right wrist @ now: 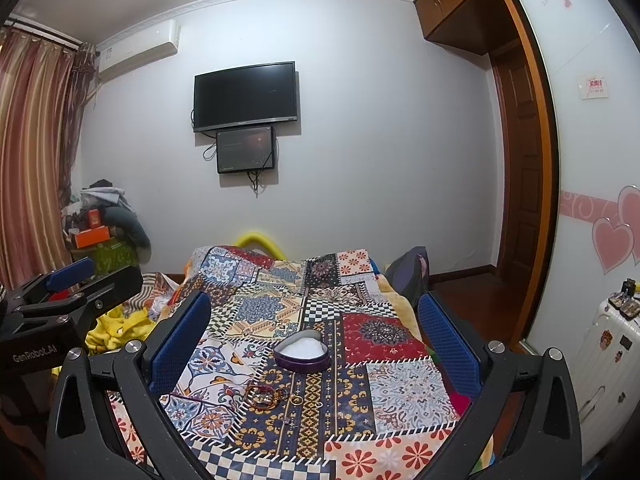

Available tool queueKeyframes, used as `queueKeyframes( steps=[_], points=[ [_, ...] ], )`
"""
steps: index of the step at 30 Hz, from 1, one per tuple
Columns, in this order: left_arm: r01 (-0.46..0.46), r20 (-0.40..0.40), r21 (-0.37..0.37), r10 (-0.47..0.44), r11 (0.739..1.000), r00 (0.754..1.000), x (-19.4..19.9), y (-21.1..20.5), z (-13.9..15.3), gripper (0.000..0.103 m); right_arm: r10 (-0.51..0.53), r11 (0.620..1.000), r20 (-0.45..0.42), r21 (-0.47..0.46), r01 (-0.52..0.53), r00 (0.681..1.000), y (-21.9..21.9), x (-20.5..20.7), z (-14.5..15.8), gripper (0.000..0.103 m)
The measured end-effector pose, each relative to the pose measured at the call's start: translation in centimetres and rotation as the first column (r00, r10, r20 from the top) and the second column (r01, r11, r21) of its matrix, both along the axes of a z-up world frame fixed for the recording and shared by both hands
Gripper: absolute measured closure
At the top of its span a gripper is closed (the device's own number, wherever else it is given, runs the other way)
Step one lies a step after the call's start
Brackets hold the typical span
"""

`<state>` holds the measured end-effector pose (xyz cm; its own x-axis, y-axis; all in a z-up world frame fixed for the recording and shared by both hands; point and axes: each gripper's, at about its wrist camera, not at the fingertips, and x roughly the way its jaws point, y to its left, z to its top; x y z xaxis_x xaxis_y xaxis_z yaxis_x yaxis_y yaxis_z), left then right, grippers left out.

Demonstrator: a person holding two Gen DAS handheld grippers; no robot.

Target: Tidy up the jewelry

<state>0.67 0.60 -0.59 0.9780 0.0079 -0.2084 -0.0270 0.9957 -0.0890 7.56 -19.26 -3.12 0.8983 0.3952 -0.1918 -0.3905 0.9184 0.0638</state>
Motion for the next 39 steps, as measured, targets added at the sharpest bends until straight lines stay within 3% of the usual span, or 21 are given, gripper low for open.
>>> queueKeyframes(
  steps=[39],
  points=[
    [0.002, -0.002, 0.0, -0.002, 1.0, 1.0, -0.04, -0.19, -0.14, 0.0, 0.001, 1.0, -0.007, 0.004, -0.001, 1.0, 0.14, 0.06, 0.02, 0.0]
  ],
)
